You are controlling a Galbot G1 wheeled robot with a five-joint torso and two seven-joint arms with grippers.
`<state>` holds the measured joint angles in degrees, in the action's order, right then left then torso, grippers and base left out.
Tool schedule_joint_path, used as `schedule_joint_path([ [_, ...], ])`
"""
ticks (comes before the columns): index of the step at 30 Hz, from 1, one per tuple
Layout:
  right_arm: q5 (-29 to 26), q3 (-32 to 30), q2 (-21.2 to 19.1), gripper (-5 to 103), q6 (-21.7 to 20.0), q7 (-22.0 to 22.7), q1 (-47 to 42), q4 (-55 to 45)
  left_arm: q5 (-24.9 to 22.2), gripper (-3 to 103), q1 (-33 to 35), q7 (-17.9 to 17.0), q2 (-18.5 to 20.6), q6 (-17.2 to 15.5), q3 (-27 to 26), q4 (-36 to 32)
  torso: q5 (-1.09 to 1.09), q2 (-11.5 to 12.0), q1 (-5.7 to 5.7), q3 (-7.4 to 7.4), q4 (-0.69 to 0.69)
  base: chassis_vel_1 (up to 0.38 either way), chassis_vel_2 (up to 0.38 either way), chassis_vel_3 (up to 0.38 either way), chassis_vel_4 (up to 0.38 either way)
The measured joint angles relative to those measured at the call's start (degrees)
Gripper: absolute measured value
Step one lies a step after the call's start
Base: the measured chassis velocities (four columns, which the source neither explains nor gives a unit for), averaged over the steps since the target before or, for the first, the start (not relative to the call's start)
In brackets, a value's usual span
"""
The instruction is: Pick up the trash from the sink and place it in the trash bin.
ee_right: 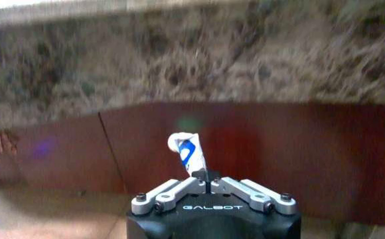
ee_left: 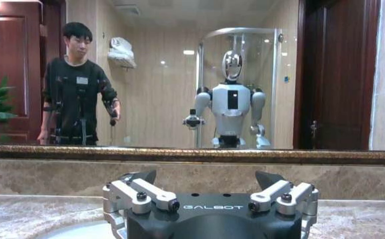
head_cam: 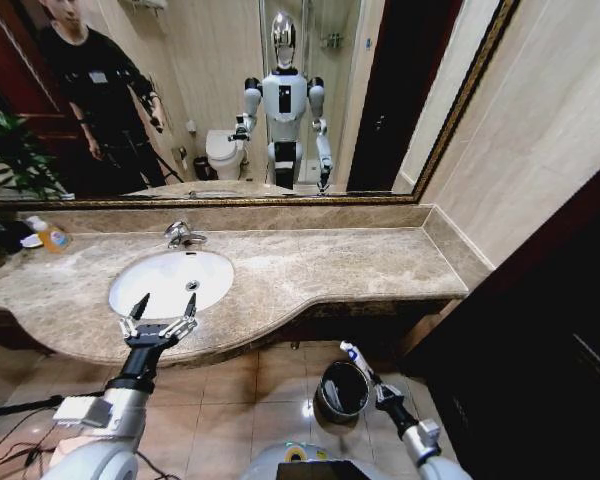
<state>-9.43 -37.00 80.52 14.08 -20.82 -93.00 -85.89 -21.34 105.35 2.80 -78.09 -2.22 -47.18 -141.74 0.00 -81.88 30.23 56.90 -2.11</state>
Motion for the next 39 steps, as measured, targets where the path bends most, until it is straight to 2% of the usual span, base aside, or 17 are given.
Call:
schedule_joint_path([
  [7,4.07,1.49,1.23,0,0.39,3.21,4.07,7.87,0.00,100,0.00,0.00,0.00,0.00,0.00,0.00,-0.01,0.00,0.00,0.00,0.00,0.000,0.000,0.000,0.000],
  [18,4.72,5.51,-0.23,0,0.28,7.48,7.08,15.01,0.00,100,0.00,0.00,0.00,0.00,0.00,0.00,0.00,0.00,0.00,0.00,0.00,0.000,0.000,0.000,0.000],
  [35,5.06,5.94,0.40,0,0.69,10.37,9.95,19.54,0.00,100,0.00,0.00,0.00,0.00,0.00,0.00,0.00,0.00,0.00,0.00,0.00,0.000,0.000,0.000,0.000],
  [36,5.05,5.94,0.41,-3,0.67,10.58,9.91,19.48,0.00,100,0.00,0.00,0.00,0.00,0.00,0.00,0.00,0.00,0.00,0.00,0.00,0.000,0.000,0.000,0.000],
  [39,5.06,6.06,0.41,12,1.02,12.20,10.03,19.60,0.00,100,0.00,0.00,0.00,0.00,0.00,0.00,0.00,0.00,0.00,0.00,0.00,0.000,0.000,0.000,0.000],
])
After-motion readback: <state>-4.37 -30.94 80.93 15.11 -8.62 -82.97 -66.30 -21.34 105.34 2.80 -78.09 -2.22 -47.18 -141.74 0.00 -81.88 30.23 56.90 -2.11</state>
